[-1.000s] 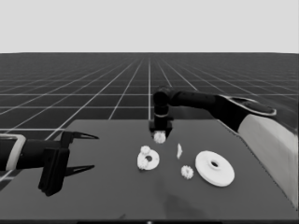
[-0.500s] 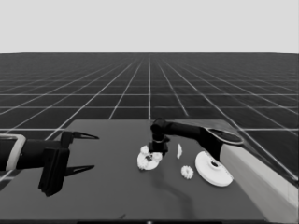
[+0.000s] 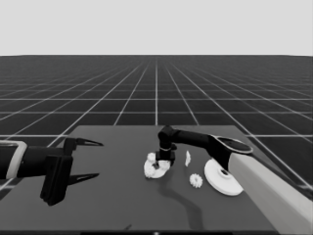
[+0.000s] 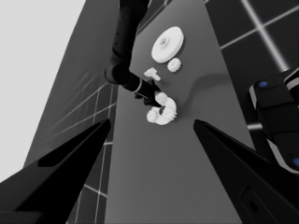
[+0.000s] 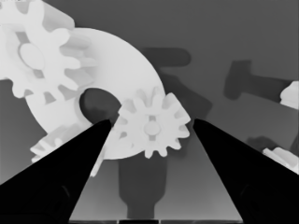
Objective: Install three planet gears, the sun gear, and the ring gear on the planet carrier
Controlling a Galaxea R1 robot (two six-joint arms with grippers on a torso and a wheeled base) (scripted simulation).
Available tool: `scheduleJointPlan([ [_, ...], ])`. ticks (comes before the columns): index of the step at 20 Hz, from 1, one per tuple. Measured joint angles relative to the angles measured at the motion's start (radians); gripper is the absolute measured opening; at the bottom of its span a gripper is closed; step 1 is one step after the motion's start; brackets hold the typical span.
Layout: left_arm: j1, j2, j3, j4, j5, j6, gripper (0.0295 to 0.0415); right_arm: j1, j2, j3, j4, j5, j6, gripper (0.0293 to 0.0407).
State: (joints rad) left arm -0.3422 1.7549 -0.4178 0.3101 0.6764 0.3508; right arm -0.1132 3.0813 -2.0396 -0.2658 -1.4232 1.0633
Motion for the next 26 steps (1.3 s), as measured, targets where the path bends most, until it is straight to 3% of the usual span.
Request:
scheduleJointPlan([
  [5,0.000,0.000,0.000,0.000,0.000,0.000,0.0385,0.000,0.000,0.000,0.000,0.000,0.000,0.0385],
  [6,0.000,0.000,0.000,0.000,0.000,0.000,0.0385,0.090,-0.061,0.169,0.094,-0.088,0.090,0.0385],
  [8,0.000,0.000,0.000,0.000,0.000,0.000,0.0385,0.254,-0.072,0.208,0.220,-0.138,0.113,0.0385],
  [11,0.000,0.000,0.000,0.000,0.000,0.000,0.0385,0.316,-0.061,0.180,0.274,-0.155,0.097,0.0385],
  [15,0.000,0.000,0.000,0.000,0.000,0.000,0.0385,0.327,-0.057,0.170,0.286,-0.160,0.091,0.0385],
  [16,0.000,0.000,0.000,0.000,0.000,0.000,0.0385,0.337,-0.274,0.540,0.296,-0.159,0.221,0.0385],
  [18,0.000,0.000,0.000,0.000,0.000,0.000,0.0385,0.350,-0.505,0.753,0.309,-0.163,0.226,0.0385],
  [25,0.000,0.000,0.000,0.000,0.000,0.000,0.0385,0.360,-0.609,0.817,0.316,-0.167,0.188,0.0385],
  [26,0.000,0.000,0.000,0.000,0.000,0.000,0.0385,0.211,-0.615,0.834,0.141,-0.108,0.195,0.0385],
])
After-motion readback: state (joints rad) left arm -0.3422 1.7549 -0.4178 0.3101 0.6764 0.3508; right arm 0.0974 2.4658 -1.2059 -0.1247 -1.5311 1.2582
